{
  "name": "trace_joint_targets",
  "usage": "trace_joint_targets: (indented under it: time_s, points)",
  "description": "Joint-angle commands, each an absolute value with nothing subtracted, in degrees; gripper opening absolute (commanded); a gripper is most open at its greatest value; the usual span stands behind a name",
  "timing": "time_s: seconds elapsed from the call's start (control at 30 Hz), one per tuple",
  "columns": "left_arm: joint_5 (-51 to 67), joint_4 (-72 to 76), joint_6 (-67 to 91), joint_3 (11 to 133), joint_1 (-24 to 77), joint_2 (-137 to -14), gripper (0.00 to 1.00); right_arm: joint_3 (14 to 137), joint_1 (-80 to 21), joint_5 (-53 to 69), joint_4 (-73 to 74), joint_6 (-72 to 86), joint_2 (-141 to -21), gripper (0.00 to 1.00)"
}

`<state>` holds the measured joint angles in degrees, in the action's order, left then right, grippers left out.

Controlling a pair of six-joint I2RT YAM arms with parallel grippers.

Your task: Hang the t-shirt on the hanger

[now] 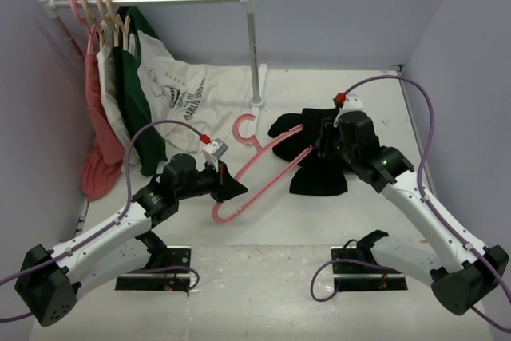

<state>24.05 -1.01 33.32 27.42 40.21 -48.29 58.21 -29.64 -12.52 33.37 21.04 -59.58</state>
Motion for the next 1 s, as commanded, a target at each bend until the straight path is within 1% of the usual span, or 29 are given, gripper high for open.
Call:
trace_joint_targets:
  time_s: [0.0,0.13,0.23,0.37,0.5,0.67,0.7,0.73,0.8,0.87,0.9,0.97]
  points:
    - [21.88,3.73,32.19,30.63,40.25,-49.34,0.0,59.1,-31.5,-14.46,33.61,18.24,-57.5,0.47]
    - [22.6,4.84,32.61,32.0,40.25,-50.28,0.0,61.31,-32.97,-19.5,36.0,16.94,-62.98,0.48]
    - [23.23,5.21,32.84,32.37,40.25,-50.54,0.0,63.04,-33.46,-21.58,34.11,15.33,-67.74,0.47]
    - [23.59,5.27,33.25,32.52,40.25,-49.97,0.0,65.78,-33.54,-23.02,31.9,13.86,-73.09,0.41]
    - [24.78,5.27,33.57,32.43,40.25,-49.2,0.0,65.97,-33.52,-25.12,27.87,13.27,-74.35,0.37]
    - [26.63,5.62,34.02,32.07,40.25,-47.63,0.0,66.09,-33.31,-28.66,23.96,12.82,-75.15,0.37]
    - [26.64,5.63,34.1,31.99,40.25,-47.45,0.0,66.01,-33.3,-28.87,23.43,12.64,-75.16,0.36]
    - [26.75,5.63,34.16,31.94,40.25,-47.23,0.0,66.12,-33.14,-29.52,22.84,12.43,-75.32,0.29]
    - [26.68,5.61,34.17,31.82,40.25,-46.82,0.0,66.72,-32.96,-30.45,22.41,11.93,-75.77,0.19]
    - [26.22,5.45,33.93,31.82,40.25,-46.5,0.0,66.88,-32.94,-30.89,22.41,11.65,-75.78,0.04]
    - [25.94,5.43,33.91,31.82,40.25,-46.47,0.0,66.86,-32.87,-30.64,22.49,11.84,-75.45,0.0]
    - [25.07,5.36,33.72,31.85,40.25,-46.55,0.0,66.66,-32.88,-29.34,23.41,12.7,-74.31,0.0]
